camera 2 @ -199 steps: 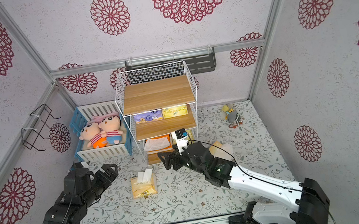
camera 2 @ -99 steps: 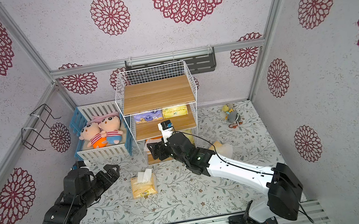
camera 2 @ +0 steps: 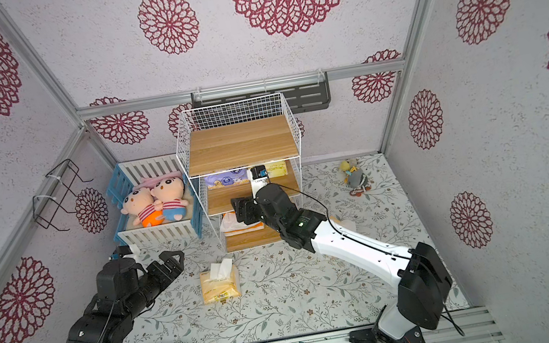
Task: Remove the tissue boxes from the shelf
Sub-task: Adjust the shelf at the center of the board.
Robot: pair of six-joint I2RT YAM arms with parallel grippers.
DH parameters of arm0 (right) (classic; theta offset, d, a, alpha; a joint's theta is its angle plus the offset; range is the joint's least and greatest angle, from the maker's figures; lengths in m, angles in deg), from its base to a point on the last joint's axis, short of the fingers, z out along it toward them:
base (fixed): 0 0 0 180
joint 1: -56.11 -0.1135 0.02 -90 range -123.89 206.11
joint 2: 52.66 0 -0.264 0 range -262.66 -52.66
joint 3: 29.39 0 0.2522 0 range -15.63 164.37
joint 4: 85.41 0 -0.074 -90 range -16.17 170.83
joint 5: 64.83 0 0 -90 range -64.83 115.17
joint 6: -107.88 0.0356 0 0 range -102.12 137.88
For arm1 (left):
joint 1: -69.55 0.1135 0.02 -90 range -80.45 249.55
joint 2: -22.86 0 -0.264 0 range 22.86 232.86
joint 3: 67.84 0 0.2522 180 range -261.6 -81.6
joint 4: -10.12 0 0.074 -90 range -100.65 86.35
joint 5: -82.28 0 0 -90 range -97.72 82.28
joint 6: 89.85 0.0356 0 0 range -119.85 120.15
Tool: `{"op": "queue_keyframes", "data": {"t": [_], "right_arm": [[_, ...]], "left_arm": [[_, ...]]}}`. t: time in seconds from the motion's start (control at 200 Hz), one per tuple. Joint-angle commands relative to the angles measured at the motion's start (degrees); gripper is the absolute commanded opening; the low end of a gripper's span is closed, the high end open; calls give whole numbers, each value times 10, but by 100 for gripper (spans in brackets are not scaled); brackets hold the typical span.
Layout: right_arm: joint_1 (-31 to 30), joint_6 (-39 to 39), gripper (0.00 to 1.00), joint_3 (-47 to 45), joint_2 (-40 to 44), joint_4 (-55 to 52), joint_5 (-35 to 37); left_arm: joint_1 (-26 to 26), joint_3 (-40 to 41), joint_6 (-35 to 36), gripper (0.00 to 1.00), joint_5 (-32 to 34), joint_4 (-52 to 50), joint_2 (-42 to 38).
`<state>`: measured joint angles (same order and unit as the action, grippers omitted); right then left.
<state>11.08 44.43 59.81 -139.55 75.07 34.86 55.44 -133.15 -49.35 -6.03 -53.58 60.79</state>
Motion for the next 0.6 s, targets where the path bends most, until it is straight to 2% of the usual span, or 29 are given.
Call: {"op": "queue_keyframes", "data": {"t": [0.0, 0.34, 0.46, 0.595], "right_arm": [[14, -2, 74, 19, -4, -2, 22], [28, -9, 69, 23, -18, 19, 46], [28, -7, 66, 16, -11, 34, 88], [28, -14, 66, -37, 17, 106, 132]], "left_arm": [[-3, 0, 2, 97, -8, 16, 3], [-3, 11, -2, 97, -11, 17, -4], [-4, 11, -3, 97, -9, 17, -5], [-4, 13, -5, 97, -9, 21, -4]]}}
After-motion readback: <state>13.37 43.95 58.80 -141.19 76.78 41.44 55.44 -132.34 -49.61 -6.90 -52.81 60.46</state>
